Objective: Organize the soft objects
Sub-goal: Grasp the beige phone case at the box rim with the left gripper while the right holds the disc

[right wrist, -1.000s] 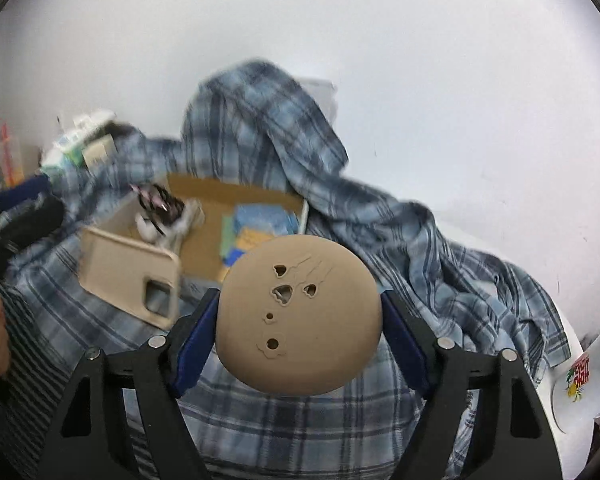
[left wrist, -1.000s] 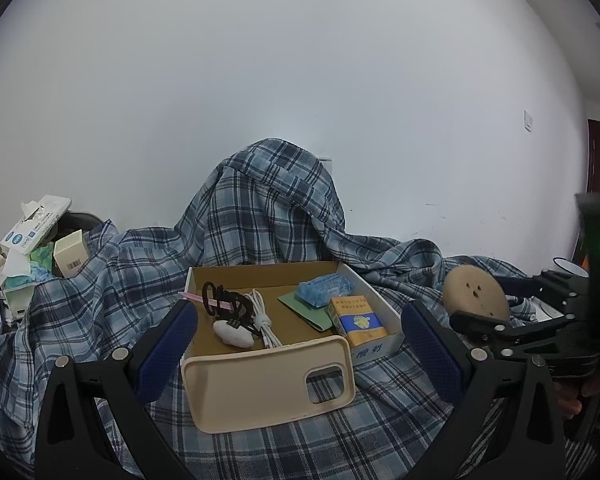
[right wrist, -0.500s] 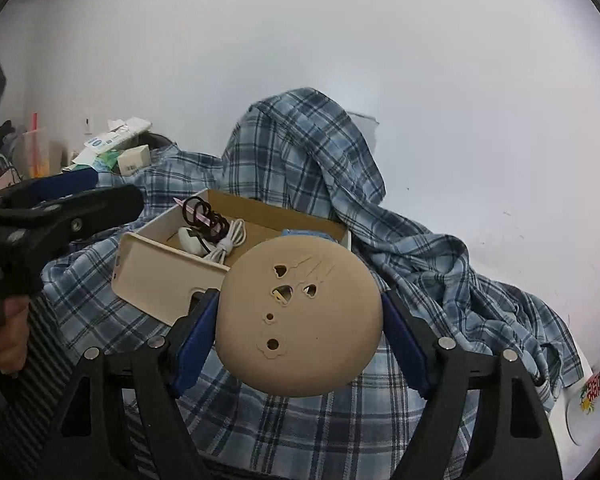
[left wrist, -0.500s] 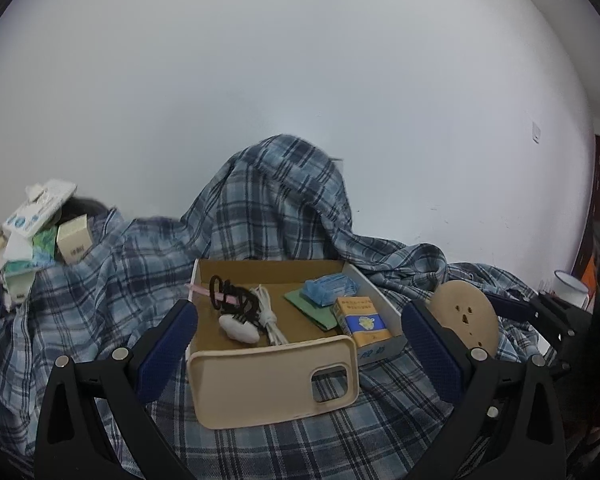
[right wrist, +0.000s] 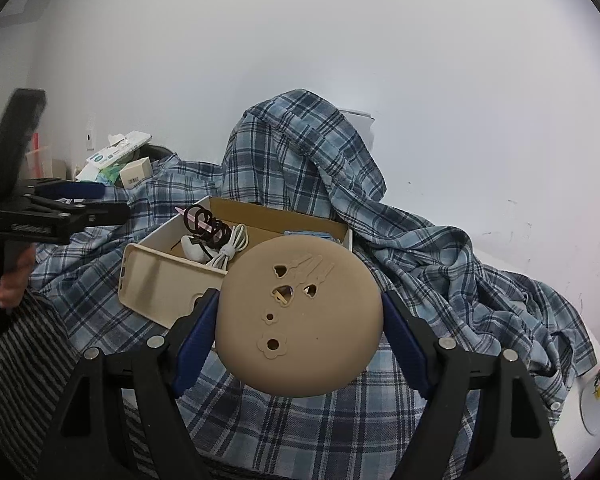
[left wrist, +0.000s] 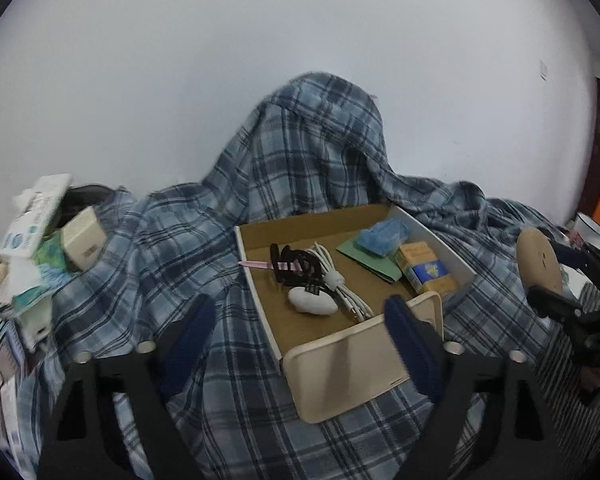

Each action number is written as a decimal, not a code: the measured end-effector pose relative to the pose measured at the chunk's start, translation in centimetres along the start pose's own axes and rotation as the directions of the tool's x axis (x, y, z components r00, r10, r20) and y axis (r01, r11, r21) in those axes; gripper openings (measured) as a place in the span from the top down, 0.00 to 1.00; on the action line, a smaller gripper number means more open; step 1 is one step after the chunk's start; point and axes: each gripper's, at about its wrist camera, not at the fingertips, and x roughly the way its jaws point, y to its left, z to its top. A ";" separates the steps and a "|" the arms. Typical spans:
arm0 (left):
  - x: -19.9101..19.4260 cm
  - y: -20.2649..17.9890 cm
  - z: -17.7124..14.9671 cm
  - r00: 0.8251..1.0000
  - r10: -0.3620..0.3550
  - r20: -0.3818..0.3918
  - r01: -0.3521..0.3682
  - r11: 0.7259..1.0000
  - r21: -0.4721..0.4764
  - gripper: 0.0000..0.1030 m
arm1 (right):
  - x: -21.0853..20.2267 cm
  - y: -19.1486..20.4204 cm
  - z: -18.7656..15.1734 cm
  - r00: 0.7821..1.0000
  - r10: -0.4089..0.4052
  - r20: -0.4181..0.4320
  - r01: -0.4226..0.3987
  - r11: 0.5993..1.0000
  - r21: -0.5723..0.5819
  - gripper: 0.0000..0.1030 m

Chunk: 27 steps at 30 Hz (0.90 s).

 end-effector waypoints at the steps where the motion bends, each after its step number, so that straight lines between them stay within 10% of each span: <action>1: 0.4 0.2 0.2 0.999 -0.046 -0.014 0.046 0.999 0.010 0.26 | 0.0 -0.1 0.0 1.000 0.001 0.000 -0.001 1.000 0.004 0.24; 12: 4.9 -0.4 0.8 0.955 -0.211 -0.209 0.227 0.972 0.055 0.46 | 0.4 -0.4 -0.1 1.000 0.020 -0.016 -0.020 0.999 0.034 0.24; 24: 6.7 -1.1 -0.1 0.940 -0.209 -0.268 0.241 0.966 0.092 0.46 | 0.8 -0.8 -0.2 0.998 0.045 -0.035 -0.043 0.997 0.065 0.24; 27: 7.0 -0.9 -0.1 0.935 -0.216 -0.280 0.248 0.965 0.082 0.59 | 0.8 -0.8 -0.3 0.998 0.046 -0.036 -0.043 0.997 0.066 0.24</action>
